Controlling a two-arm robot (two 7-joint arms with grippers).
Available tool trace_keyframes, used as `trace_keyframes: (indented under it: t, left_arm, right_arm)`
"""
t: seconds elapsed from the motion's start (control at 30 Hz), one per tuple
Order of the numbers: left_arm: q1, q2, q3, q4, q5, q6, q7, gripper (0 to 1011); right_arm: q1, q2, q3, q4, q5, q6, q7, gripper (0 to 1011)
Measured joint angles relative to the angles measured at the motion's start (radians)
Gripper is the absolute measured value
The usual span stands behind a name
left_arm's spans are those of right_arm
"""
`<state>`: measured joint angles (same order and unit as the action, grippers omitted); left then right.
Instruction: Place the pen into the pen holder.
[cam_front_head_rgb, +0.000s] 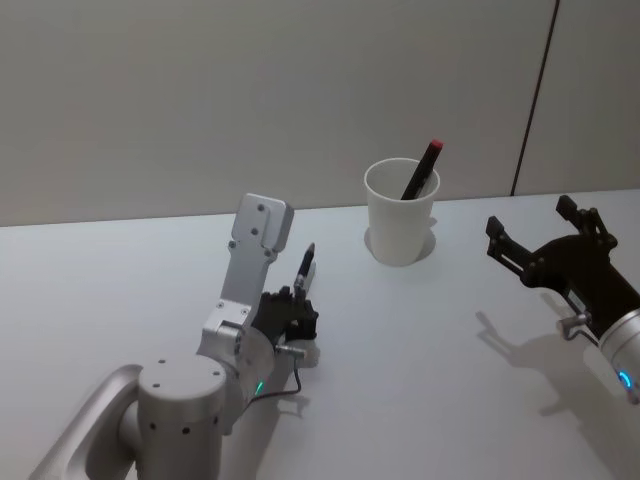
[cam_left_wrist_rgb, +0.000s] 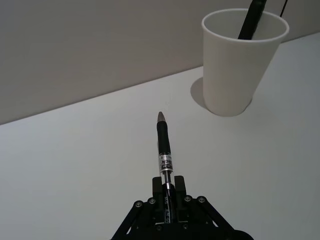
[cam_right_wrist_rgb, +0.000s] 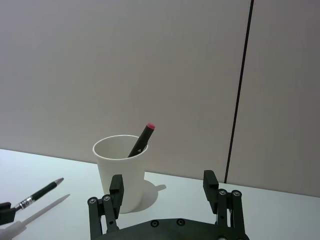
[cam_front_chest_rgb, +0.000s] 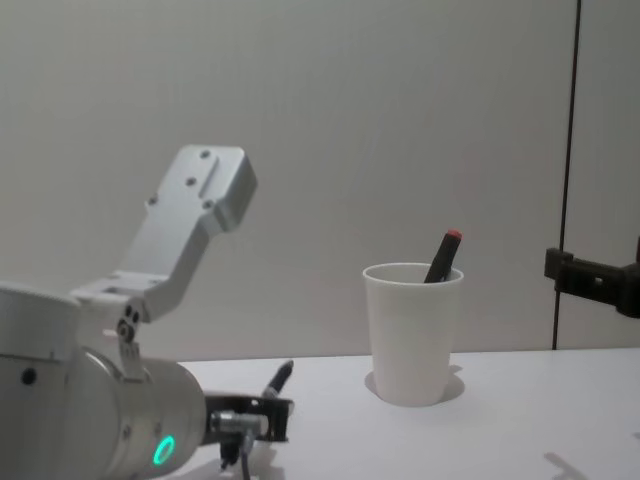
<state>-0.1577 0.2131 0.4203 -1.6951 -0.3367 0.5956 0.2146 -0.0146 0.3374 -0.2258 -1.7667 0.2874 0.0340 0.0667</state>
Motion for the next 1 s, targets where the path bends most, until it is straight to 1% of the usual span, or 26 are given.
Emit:
trace_keyframes:
  t: [0.03, 0.07, 0.13, 0.17, 0.3, 0.33, 0.4, 0.47, 0.5, 0.57, 0.6, 0.67, 0.7, 0.77, 0.8, 0.9, 0.93, 1.0]
  left_arm:
    - [0.003, 0.003, -0.002, -0.005, 0.004, -0.017, 0.001, 138]
    - [0.003, 0.003, -0.002, -0.005, 0.004, -0.017, 0.001, 138]
    - [0.009, 0.009, -0.008, -0.016, 0.011, -0.050, 0.003, 136]
    - [0.009, 0.009, -0.008, -0.016, 0.011, -0.050, 0.003, 136]
    - [0.019, 0.021, -0.017, -0.032, 0.018, -0.108, 0.001, 138]
    - [0.019, 0.021, -0.017, -0.032, 0.018, -0.108, 0.001, 138]
    - [0.024, 0.029, -0.024, -0.044, 0.018, -0.152, -0.008, 138]
    - [0.028, 0.034, -0.029, -0.049, 0.017, -0.173, -0.014, 138]
    - [0.031, 0.039, -0.034, -0.053, 0.015, -0.196, -0.023, 138]
    - [0.033, 0.044, -0.038, -0.057, 0.010, -0.224, -0.035, 136]
    - [0.036, 0.049, -0.042, -0.060, 0.003, -0.249, -0.047, 136]
    - [0.039, 0.054, -0.048, -0.063, -0.004, -0.275, -0.060, 138]
    - [0.041, 0.060, -0.053, -0.065, -0.013, -0.303, -0.078, 138]
    - [0.043, 0.064, -0.057, -0.066, -0.022, -0.327, -0.095, 138]
    - [0.043, 0.067, -0.061, -0.066, -0.032, -0.350, -0.114, 136]
    - [0.044, 0.074, -0.067, -0.067, -0.047, -0.384, -0.145, 136]
    - [0.044, 0.077, -0.072, -0.066, -0.058, -0.403, -0.166, 138]
    - [0.044, 0.080, -0.075, -0.065, -0.068, -0.422, -0.190, 138]
  right_arm:
    - [0.000, 0.000, 0.000, 0.000, 0.000, 0.000, 0.000, 1001]
    - [0.000, 0.000, 0.000, 0.000, 0.000, 0.000, 0.000, 1001]
    - [0.000, 0.000, 0.000, 0.000, 0.000, 0.000, 0.000, 1001]
    - [0.000, 0.000, 0.000, 0.000, 0.000, 0.000, 0.000, 1001]
    - [0.000, 0.000, 0.000, 0.000, 0.000, 0.000, 0.000, 1002]
    - [0.000, 0.000, 0.000, 0.000, 0.000, 0.000, 0.000, 1002]
    - [0.000, 0.000, 0.000, 0.000, 0.000, 0.000, 0.000, 1001]
    - [0.000, 0.000, 0.000, 0.000, 0.000, 0.000, 0.000, 1001]
    - [0.000, 0.000, 0.000, 0.000, 0.000, 0.000, 0.000, 1001]
    - [0.000, 0.000, 0.000, 0.000, 0.000, 0.000, 0.000, 1001]
    - [0.000, 0.000, 0.000, 0.000, 0.000, 0.000, 0.000, 1001]
    - [0.000, 0.000, 0.000, 0.000, 0.000, 0.000, 0.000, 1001]
    - [0.000, 0.000, 0.000, 0.000, 0.000, 0.000, 0.000, 1001]
    - [0.000, 0.000, 0.000, 0.000, 0.000, 0.000, 0.000, 1001]
    - [0.000, 0.000, 0.000, 0.000, 0.000, 0.000, 0.000, 1001]
    - [0.000, 0.000, 0.000, 0.000, 0.000, 0.000, 0.000, 1001]
    - [0.000, 0.000, 0.000, 0.000, 0.000, 0.000, 0.000, 1001]
    - [0.000, 0.000, 0.000, 0.000, 0.000, 0.000, 0.000, 1001]
